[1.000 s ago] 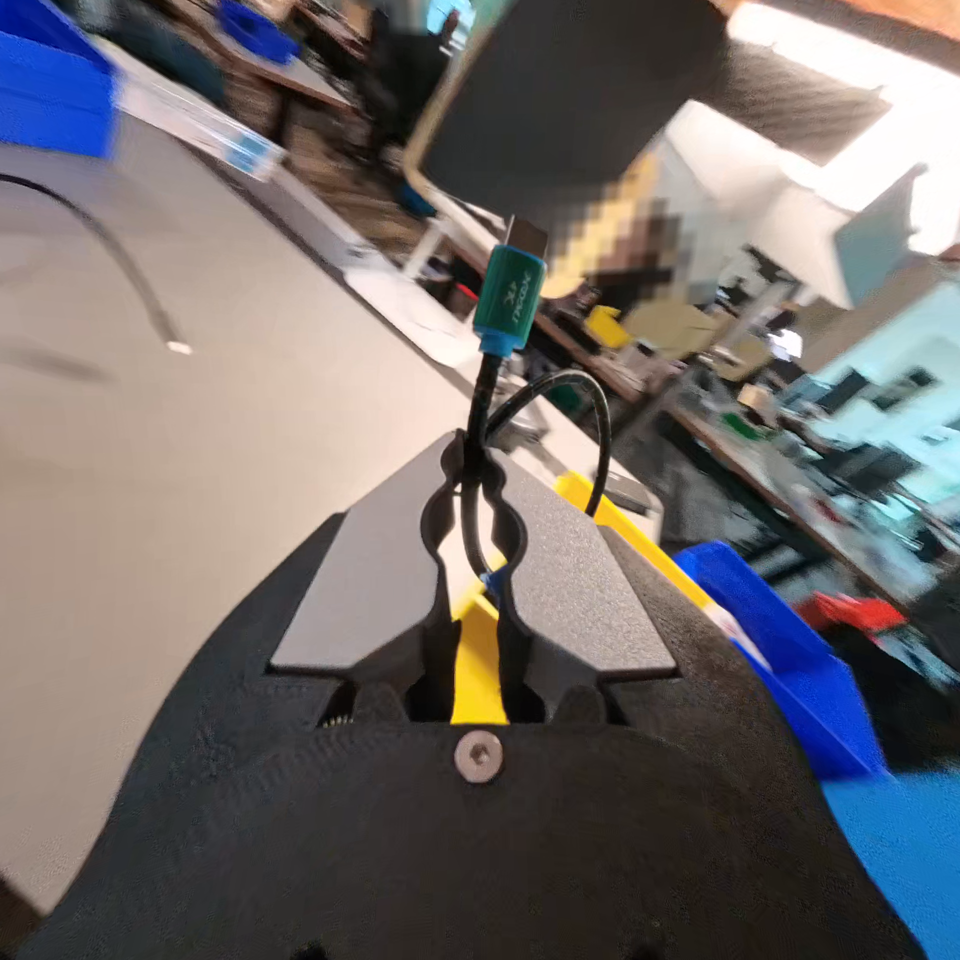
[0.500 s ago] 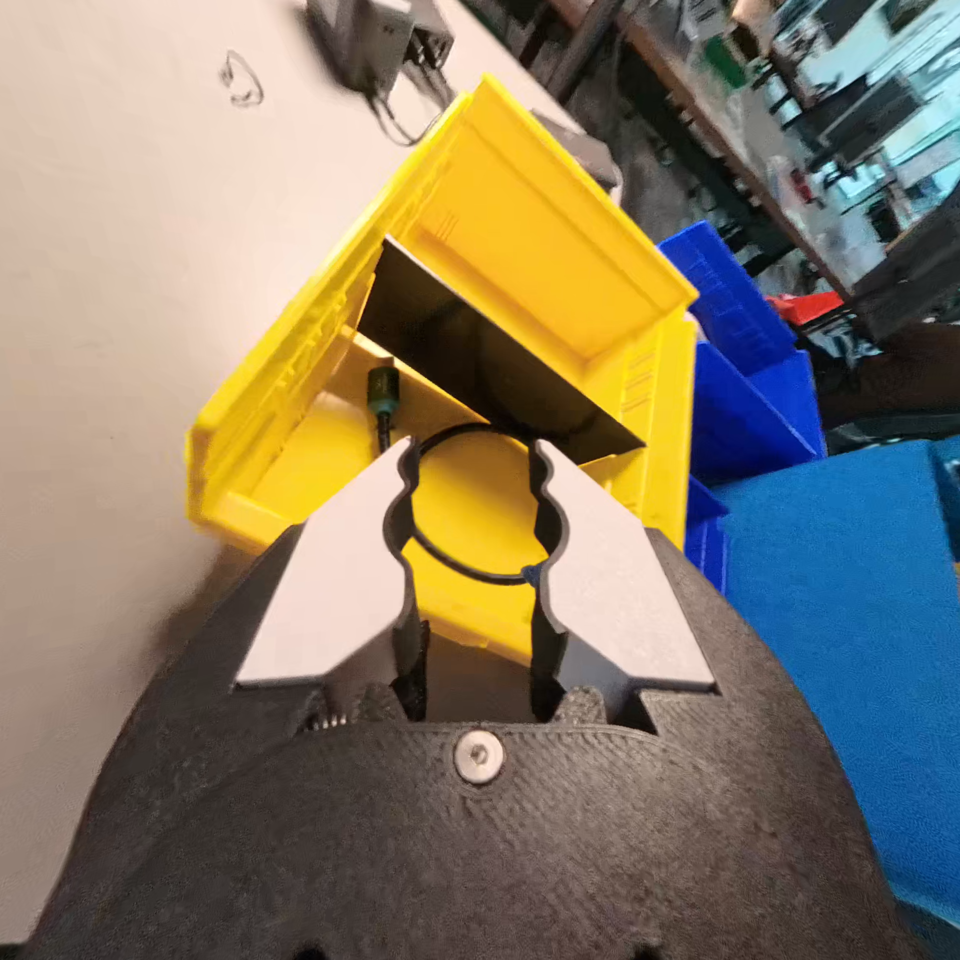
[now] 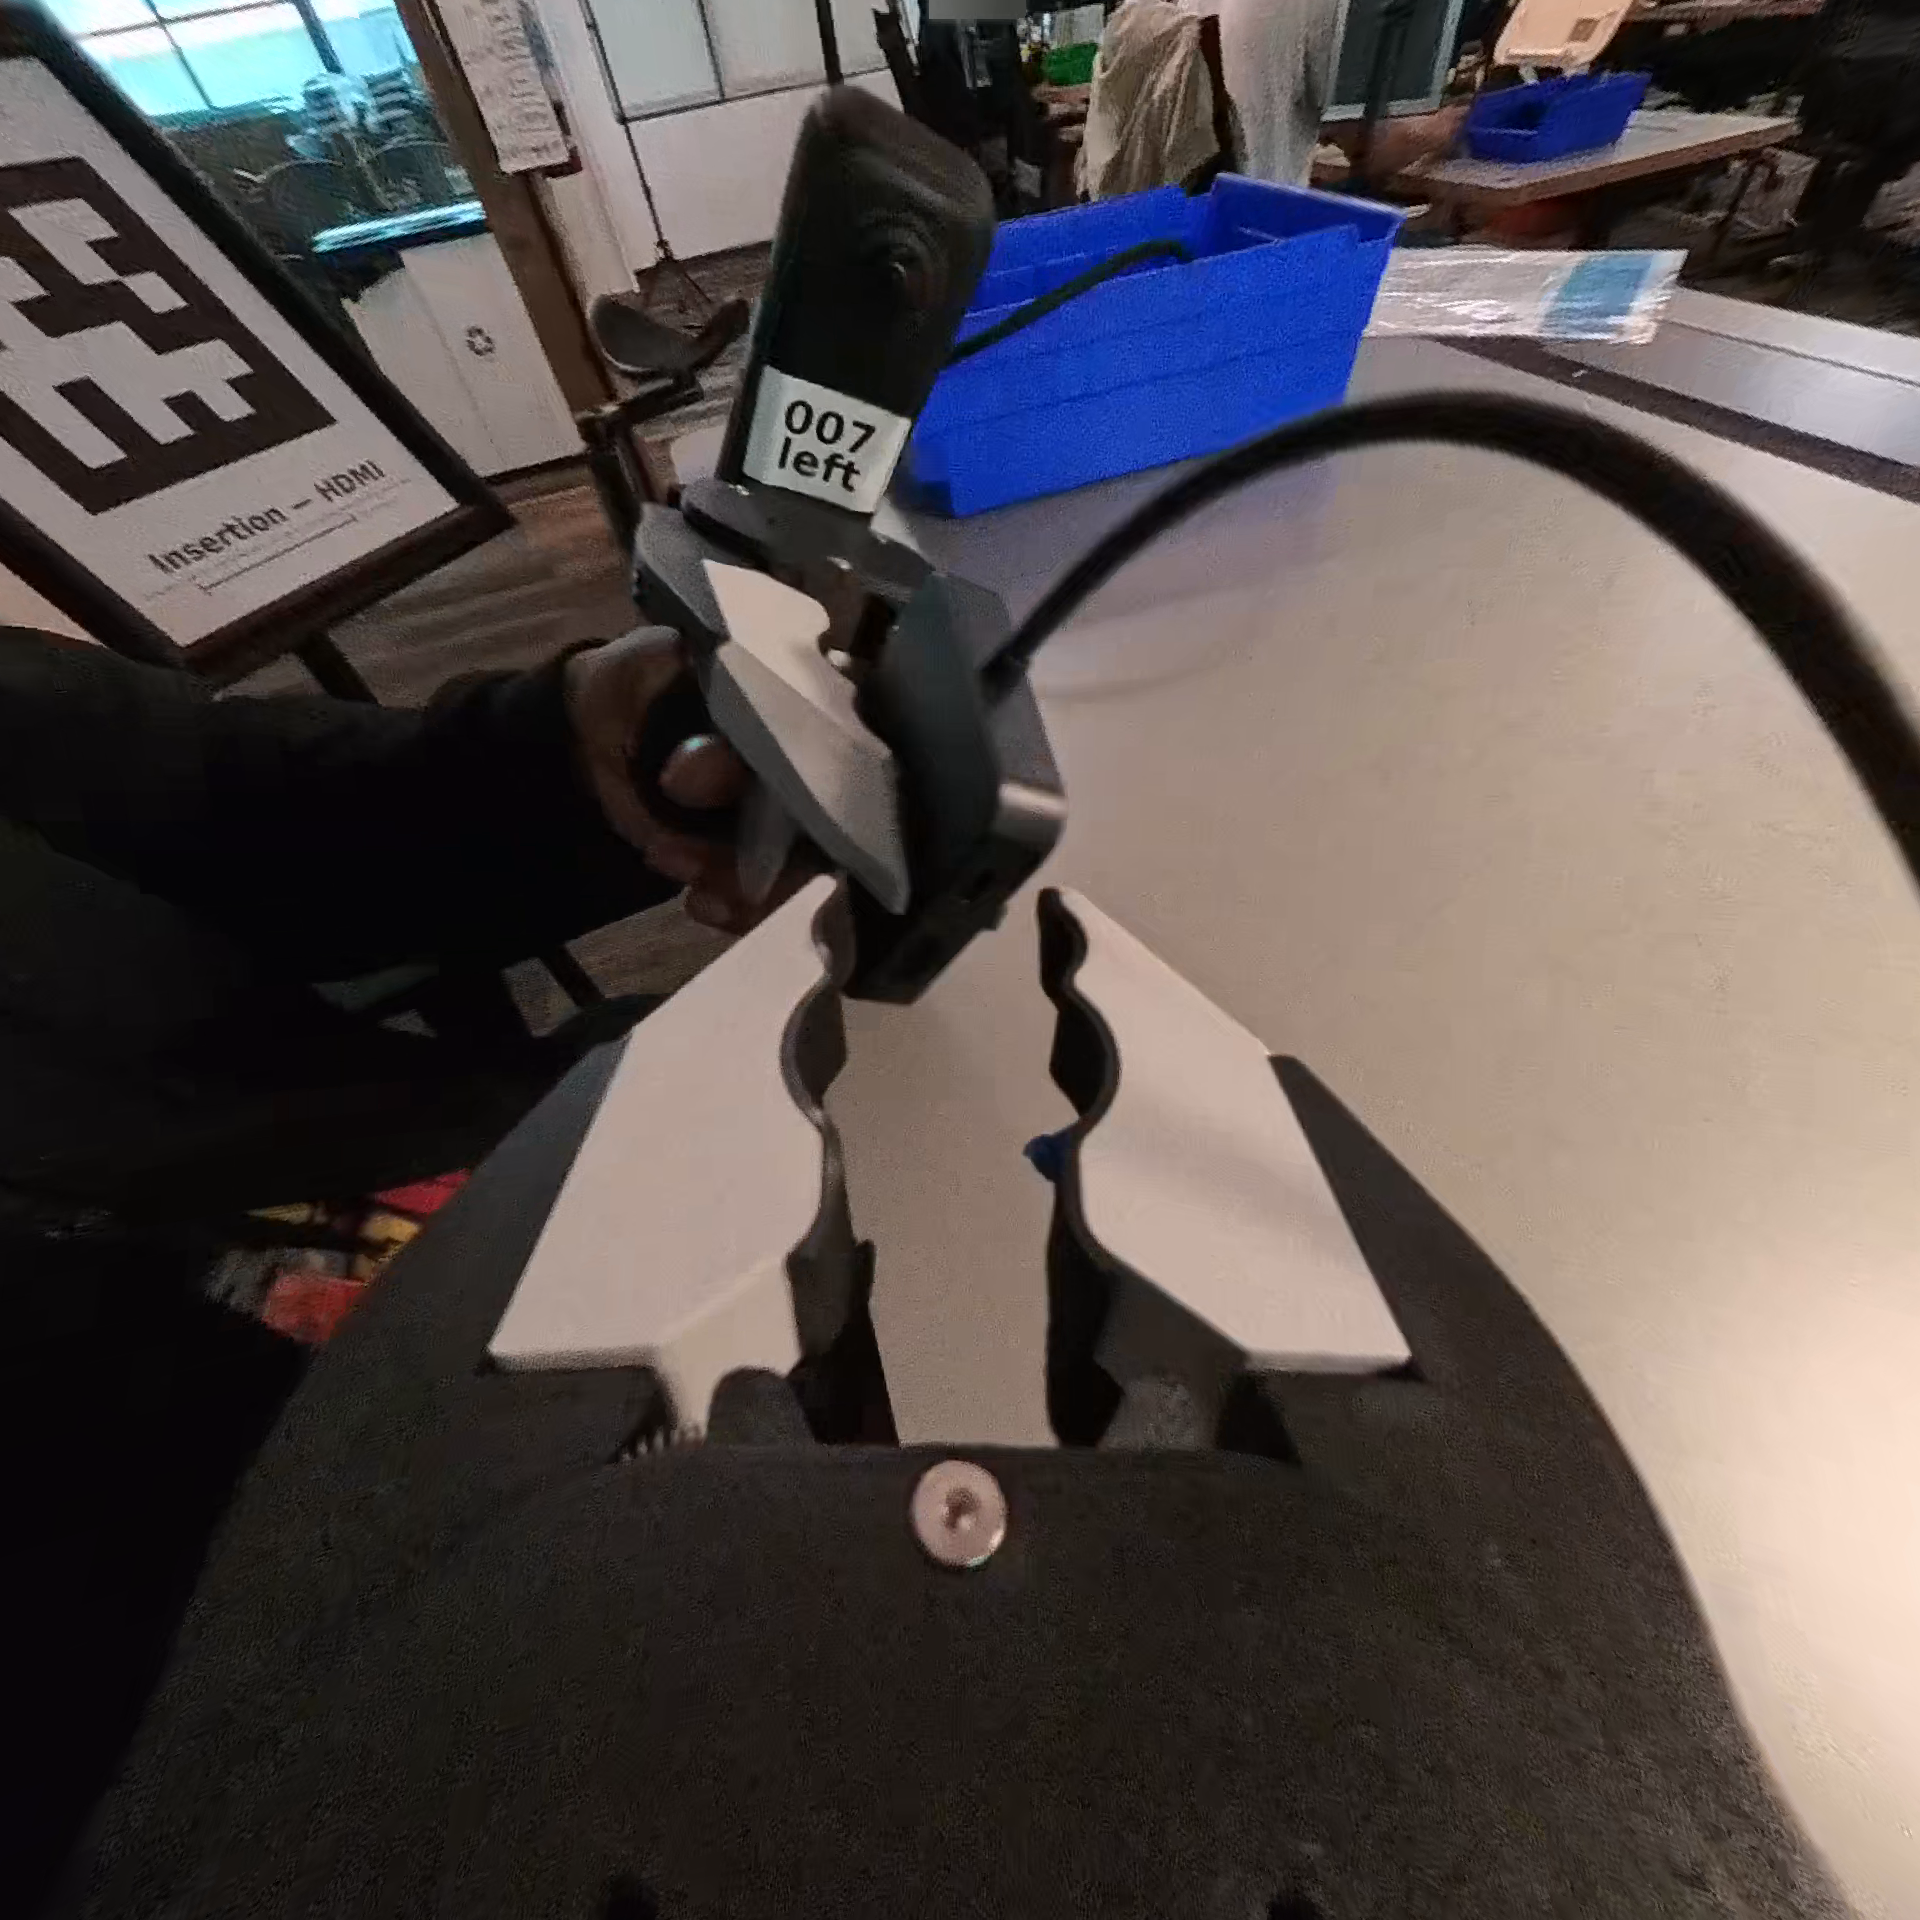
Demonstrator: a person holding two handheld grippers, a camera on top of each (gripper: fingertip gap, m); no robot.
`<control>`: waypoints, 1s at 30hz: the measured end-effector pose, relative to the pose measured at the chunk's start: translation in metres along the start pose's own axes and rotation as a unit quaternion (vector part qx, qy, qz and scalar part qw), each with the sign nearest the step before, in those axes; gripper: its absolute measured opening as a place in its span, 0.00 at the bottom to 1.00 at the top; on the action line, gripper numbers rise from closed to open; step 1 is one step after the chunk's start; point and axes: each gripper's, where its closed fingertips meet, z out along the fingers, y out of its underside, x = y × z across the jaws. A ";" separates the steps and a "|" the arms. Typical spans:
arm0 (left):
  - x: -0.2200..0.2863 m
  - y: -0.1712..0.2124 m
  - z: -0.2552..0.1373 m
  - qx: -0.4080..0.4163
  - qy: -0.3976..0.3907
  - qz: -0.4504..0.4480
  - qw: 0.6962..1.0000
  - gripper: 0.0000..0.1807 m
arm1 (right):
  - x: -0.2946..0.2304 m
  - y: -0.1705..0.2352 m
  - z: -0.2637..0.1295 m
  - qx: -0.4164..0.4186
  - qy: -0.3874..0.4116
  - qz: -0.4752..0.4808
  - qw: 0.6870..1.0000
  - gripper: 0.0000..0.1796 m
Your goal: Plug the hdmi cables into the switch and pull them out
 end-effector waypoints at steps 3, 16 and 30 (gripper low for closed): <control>-0.006 -0.003 -0.005 0.017 -0.006 -0.023 1.000 0.09 | 0.002 -0.002 0.001 0.006 -0.008 0.004 1.000 0.14; -0.026 -0.030 -0.036 0.107 -0.027 -0.056 0.992 0.16 | 0.057 -0.044 -0.054 0.024 0.112 -0.035 0.993 0.08; -0.039 -0.018 -0.071 0.109 -0.086 -0.051 0.989 0.15 | 0.340 -0.029 -0.289 -0.139 0.442 -0.062 0.884 0.08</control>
